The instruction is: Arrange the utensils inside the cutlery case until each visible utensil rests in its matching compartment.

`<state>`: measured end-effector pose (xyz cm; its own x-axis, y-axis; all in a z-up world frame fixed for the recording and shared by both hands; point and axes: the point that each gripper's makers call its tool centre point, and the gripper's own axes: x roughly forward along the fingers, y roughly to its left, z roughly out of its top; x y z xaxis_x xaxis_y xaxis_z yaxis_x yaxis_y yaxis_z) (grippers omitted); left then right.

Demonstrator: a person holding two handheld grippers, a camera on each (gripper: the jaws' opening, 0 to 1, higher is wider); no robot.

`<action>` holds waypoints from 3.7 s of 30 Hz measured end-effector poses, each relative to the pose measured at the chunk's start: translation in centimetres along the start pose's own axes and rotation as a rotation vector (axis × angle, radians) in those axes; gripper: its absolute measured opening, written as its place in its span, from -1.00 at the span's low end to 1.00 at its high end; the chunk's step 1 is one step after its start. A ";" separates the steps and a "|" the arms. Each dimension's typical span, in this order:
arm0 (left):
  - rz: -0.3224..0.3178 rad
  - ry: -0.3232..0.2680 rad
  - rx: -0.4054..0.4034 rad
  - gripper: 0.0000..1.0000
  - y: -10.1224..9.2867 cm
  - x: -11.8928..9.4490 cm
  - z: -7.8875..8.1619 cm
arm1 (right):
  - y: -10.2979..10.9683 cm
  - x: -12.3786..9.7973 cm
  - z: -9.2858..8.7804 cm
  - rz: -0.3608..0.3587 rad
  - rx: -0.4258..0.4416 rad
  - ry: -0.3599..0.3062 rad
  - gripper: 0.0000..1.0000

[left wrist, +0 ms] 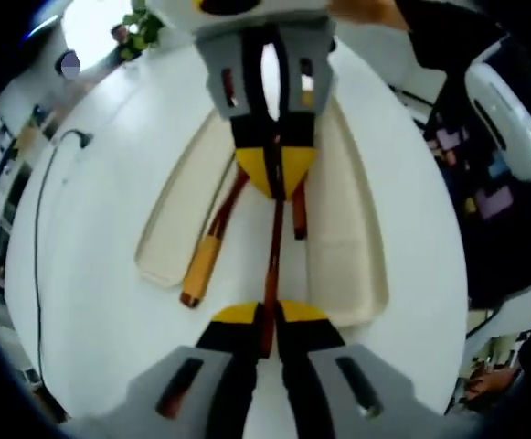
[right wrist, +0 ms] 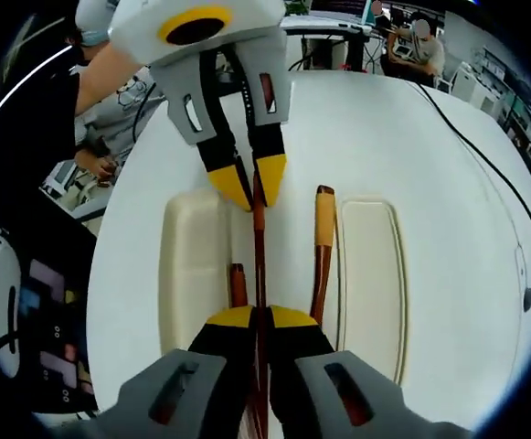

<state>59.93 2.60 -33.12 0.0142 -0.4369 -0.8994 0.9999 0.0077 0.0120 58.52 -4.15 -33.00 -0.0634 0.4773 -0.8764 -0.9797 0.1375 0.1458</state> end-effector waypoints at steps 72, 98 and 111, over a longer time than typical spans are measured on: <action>0.030 0.020 0.122 -0.87 -4.2 -1.3 2.9 | 4.0 -2.6 -1.8 -0.051 0.009 -0.088 -0.96; 0.024 0.022 0.088 -0.88 -4.1 -0.5 2.2 | 2.8 -1.8 -1.9 -0.069 -0.075 -0.060 -0.95; 0.047 0.036 0.092 -0.88 -3.8 0.2 1.8 | 2.4 -1.3 -2.3 -0.084 -0.124 -0.071 -0.94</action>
<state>56.14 0.85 -32.51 0.0622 -0.4059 -0.9118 0.9941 -0.0563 0.0929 55.78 -6.41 -32.56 0.0286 0.5296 -0.8478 -0.9973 0.0728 0.0119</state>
